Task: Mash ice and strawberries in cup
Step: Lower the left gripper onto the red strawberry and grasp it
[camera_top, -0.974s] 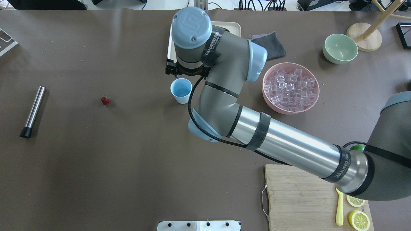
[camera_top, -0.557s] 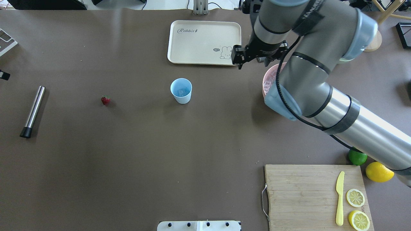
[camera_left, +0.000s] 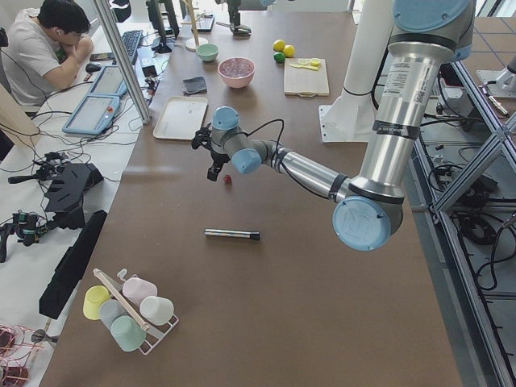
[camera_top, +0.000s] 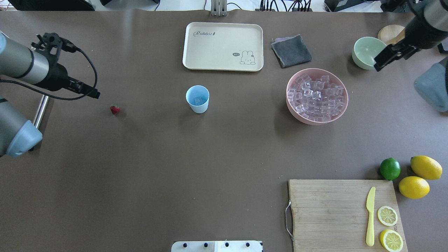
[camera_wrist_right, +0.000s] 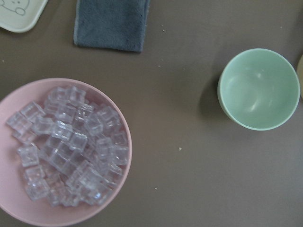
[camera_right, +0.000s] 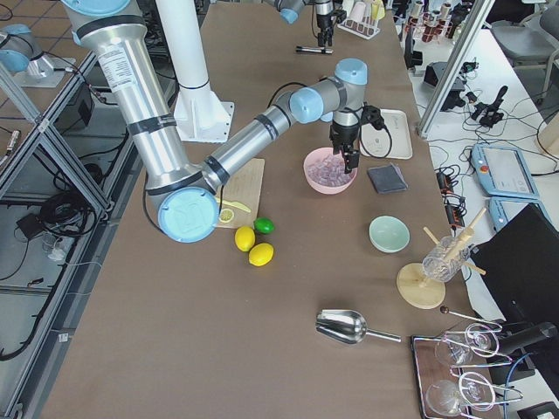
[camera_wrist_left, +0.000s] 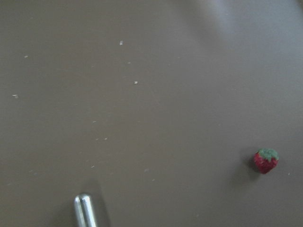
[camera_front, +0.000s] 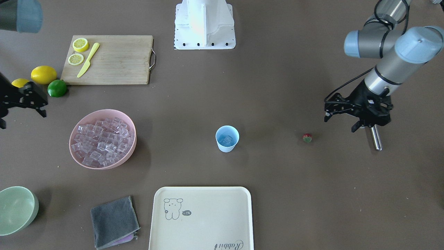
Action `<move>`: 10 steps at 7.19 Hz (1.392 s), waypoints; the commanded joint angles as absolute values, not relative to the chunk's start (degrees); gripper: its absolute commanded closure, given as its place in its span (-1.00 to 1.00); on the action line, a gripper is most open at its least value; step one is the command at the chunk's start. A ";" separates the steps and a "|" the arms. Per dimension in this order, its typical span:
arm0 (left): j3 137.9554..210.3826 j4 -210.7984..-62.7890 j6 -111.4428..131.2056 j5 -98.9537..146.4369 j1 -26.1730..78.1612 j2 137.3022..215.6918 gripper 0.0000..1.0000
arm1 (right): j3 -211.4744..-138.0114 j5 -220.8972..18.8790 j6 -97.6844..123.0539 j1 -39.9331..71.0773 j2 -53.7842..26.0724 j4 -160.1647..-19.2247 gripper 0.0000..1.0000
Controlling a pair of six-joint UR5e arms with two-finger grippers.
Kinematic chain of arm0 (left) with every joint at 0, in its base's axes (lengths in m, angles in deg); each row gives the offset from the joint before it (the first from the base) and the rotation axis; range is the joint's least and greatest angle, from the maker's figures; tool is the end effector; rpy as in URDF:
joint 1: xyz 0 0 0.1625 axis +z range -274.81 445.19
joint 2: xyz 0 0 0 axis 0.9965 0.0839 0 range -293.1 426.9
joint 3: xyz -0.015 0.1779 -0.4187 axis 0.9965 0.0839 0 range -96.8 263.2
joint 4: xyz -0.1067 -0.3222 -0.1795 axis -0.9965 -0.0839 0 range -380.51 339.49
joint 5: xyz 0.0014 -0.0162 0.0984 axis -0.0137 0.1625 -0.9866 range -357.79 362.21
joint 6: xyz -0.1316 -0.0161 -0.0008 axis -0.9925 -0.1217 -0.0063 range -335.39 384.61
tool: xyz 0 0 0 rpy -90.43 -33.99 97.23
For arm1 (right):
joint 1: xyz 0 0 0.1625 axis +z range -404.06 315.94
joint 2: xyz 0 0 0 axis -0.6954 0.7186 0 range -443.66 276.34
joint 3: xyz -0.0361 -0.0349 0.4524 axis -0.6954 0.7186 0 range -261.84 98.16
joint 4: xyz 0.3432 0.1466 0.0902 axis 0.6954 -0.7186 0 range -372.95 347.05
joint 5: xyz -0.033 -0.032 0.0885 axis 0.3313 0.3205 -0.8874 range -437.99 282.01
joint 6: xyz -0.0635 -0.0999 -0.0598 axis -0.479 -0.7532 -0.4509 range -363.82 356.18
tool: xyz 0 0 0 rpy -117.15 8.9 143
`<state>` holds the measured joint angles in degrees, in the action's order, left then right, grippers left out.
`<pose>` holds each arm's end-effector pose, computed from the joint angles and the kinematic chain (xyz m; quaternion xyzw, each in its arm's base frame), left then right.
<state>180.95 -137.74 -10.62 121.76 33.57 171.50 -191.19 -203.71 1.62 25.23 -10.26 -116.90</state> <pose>0.3194 -0.5126 0.4649 0.1859 0.4283 0.1310 0.8746 -0.1437 -0.5382 0.4498 0.1088 -0.3343 -0.1822 0.9183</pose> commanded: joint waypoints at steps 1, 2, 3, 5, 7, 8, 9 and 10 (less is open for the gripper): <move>178.32 -137.93 -14.67 117.61 39.74 174.39 -0.94 | -189.34 -205.60 -20.51 36.05 -0.56 -116.66 -0.92; 176.91 -138.02 -16.15 117.61 40.01 174.65 -0.94 | -188.98 -207.78 -26.17 39.49 1.83 -116.66 -0.92; 173.93 -138.11 -18.17 117.61 40.19 176.66 -0.94 | -188.37 -208.15 -29.88 41.26 2.98 -116.57 -0.92; 171.97 -137.94 -20.11 115.35 40.02 177.74 -0.94 | -188.53 -208.15 -29.84 41.55 3.26 -116.48 -0.92; 170.57 -137.85 -22.67 113.92 40.19 177.83 -0.94 | -187.75 -208.15 -29.92 41.55 4.04 -114.21 -0.92; 170.56 -137.85 -22.76 113.92 40.19 177.65 -0.94 | -187.74 -208.24 -29.75 41.55 4.14 -113.85 -0.93; 170.82 -138.20 -22.67 113.92 40.28 176.17 -0.88 | -187.83 -208.24 -29.74 41.55 4.14 -113.85 -0.93; 170.65 -137.94 -23.11 113.92 40.36 176.59 -0.78 | -187.74 -208.15 -29.83 41.55 4.31 -113.85 -0.93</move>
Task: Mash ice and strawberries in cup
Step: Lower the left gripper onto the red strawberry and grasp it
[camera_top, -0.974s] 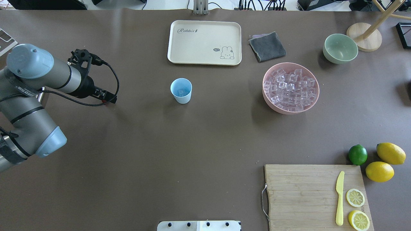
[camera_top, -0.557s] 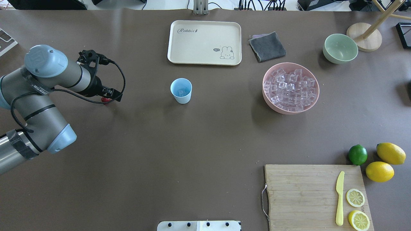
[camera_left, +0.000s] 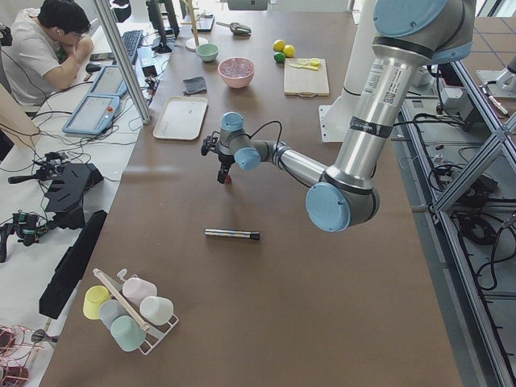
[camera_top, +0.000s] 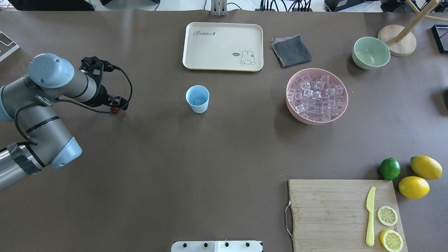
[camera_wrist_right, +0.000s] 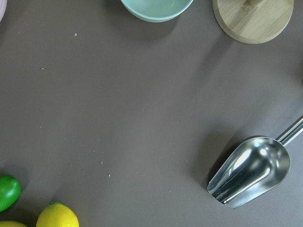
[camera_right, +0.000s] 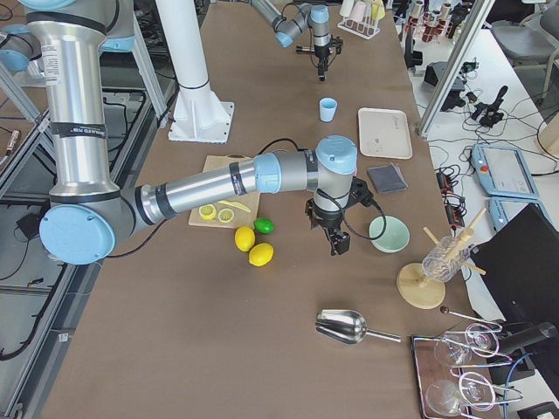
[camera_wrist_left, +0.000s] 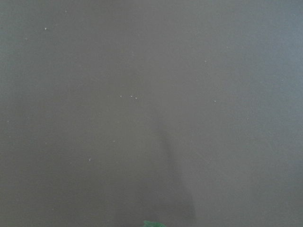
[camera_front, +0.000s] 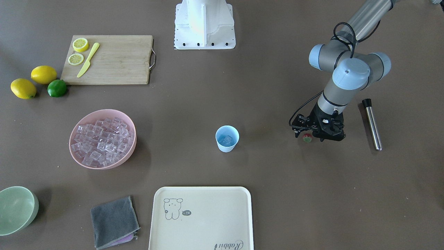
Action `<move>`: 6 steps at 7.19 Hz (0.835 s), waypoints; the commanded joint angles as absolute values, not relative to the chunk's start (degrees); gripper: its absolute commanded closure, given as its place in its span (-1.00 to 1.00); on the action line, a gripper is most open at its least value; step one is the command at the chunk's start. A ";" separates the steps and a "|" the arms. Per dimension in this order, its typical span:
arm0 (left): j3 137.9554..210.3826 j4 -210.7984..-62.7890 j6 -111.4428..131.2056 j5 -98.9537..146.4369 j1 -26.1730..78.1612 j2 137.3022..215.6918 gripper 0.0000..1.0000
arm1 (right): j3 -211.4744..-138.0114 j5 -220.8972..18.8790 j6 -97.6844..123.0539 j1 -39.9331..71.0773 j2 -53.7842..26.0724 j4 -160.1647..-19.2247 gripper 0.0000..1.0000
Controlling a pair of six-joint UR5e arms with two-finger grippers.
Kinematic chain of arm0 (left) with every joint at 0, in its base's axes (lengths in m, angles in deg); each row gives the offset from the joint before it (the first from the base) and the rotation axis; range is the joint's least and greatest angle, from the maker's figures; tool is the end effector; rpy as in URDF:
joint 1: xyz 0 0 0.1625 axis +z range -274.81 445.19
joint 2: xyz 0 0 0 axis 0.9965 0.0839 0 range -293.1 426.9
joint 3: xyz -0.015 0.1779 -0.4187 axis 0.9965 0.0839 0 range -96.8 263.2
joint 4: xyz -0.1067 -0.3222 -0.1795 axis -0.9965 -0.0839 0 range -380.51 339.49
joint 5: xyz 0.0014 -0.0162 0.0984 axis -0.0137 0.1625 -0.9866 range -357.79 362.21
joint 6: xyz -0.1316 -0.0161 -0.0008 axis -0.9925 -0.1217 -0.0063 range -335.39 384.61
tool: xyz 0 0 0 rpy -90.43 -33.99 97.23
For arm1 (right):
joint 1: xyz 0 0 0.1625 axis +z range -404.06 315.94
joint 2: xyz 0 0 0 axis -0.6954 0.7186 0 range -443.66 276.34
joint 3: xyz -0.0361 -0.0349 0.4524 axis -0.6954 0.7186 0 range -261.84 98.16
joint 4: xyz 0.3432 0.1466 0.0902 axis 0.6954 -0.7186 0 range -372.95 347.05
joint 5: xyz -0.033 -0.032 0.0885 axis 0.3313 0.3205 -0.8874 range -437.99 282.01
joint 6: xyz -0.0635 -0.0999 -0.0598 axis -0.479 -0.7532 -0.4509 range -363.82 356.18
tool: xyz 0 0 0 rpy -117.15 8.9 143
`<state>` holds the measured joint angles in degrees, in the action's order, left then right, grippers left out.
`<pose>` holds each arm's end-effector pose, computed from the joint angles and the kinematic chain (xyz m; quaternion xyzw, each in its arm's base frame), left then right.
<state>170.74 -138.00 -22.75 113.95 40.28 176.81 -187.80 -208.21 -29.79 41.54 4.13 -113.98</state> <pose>0.4052 -0.5228 0.4992 0.1338 0.3916 0.0541 0.9088 0.0114 -0.4734 0.5931 0.1217 -0.3261 -0.2662 0.8989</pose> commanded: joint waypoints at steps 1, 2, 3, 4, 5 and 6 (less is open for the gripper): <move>170.48 -137.94 -23.11 113.83 40.80 176.76 -0.78 | -187.74 -208.24 -29.92 41.55 4.58 -113.76 -0.93; 170.39 -137.85 -23.11 113.74 41.15 176.85 -0.67 | -187.83 -208.33 -29.92 41.55 4.67 -113.76 -0.93; 170.04 -137.76 -23.11 113.57 41.24 177.11 -0.49 | -187.83 -208.42 -30.01 41.55 4.93 -113.67 -0.93; 169.34 -137.76 -23.11 113.30 41.59 177.47 -0.38 | -187.74 -208.42 -29.83 41.55 5.97 -111.41 -0.94; 169.33 -137.67 -23.11 113.30 41.60 177.73 -0.21 | -187.74 -208.50 -29.74 41.55 6.25 -110.43 -0.94; 169.25 -137.41 -23.11 113.30 41.60 178.08 0.03 | -187.66 -208.68 -29.66 41.55 6.25 -110.42 -0.94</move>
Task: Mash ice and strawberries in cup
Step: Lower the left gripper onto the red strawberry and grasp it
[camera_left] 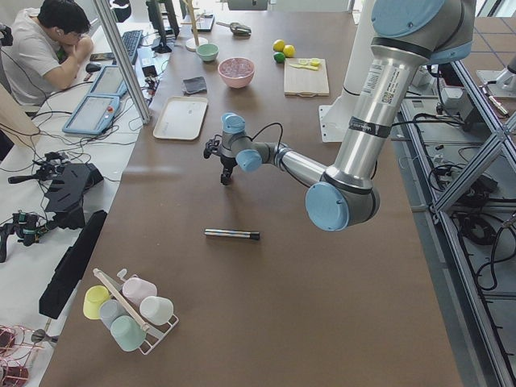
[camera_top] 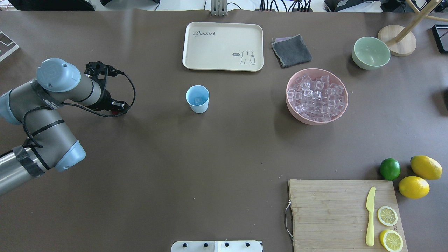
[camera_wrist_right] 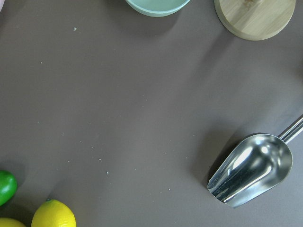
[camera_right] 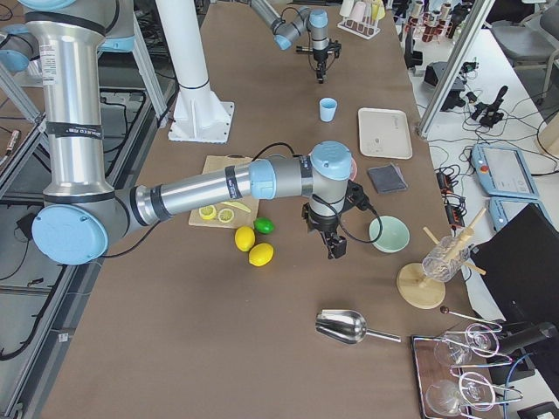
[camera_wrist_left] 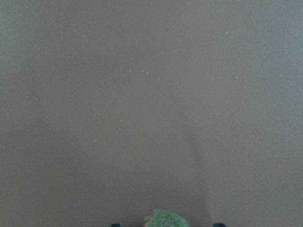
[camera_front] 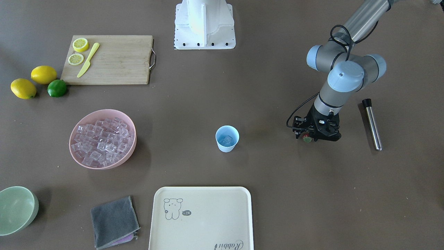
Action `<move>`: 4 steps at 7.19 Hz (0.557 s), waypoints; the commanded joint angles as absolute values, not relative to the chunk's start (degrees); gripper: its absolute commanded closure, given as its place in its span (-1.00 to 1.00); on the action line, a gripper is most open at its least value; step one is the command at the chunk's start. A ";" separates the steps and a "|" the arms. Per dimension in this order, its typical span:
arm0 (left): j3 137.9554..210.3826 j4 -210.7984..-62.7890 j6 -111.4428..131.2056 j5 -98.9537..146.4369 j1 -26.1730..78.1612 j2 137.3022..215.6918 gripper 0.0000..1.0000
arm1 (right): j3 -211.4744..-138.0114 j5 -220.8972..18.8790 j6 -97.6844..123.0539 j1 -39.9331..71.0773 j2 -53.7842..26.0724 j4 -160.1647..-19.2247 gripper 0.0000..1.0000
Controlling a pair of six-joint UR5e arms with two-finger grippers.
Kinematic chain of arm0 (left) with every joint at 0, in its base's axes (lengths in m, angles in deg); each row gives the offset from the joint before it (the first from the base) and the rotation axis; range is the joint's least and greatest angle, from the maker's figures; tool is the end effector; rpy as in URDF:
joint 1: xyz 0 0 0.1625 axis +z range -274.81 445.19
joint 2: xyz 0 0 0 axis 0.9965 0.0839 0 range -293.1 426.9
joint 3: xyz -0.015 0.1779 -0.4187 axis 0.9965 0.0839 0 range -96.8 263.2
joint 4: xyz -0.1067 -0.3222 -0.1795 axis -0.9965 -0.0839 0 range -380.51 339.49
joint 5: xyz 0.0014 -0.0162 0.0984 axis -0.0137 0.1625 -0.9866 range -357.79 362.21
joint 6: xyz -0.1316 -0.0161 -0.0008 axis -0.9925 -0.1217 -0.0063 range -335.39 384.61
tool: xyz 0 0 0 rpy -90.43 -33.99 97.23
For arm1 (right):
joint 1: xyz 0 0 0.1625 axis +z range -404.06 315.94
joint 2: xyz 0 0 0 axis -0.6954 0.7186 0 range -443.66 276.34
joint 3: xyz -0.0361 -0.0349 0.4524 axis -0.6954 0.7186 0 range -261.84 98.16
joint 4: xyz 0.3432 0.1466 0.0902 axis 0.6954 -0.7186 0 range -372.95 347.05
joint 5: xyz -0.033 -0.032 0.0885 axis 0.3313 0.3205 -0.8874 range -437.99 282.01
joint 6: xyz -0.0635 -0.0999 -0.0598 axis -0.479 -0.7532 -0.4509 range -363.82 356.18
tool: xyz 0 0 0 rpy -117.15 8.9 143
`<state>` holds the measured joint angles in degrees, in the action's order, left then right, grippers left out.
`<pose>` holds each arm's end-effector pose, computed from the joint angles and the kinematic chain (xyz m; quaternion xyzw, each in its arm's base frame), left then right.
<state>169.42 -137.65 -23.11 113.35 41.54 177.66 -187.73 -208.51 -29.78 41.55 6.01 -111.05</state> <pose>0.4210 -0.5197 0.5023 0.1272 0.3860 0.0580 0.9118 0.0117 -0.4635 0.6028 0.1299 -0.3269 -0.2687 0.8967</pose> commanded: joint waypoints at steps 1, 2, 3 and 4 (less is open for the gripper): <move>169.51 -137.32 -23.20 113.39 41.60 178.08 0.47 | -187.66 -208.68 -29.74 41.55 6.42 -110.42 -0.94; 169.60 -137.23 -23.20 113.39 41.60 178.08 0.84 | -187.05 -208.68 -29.83 41.55 6.42 -110.42 -0.95; 170.99 -135.58 -23.72 113.91 40.90 178.87 1.00 | -186.87 -208.59 -29.83 41.55 6.77 -110.33 -0.94; 172.83 -134.17 -26.16 113.92 40.81 180.09 1.00 | -186.87 -208.68 -29.83 41.55 6.86 -110.33 -0.95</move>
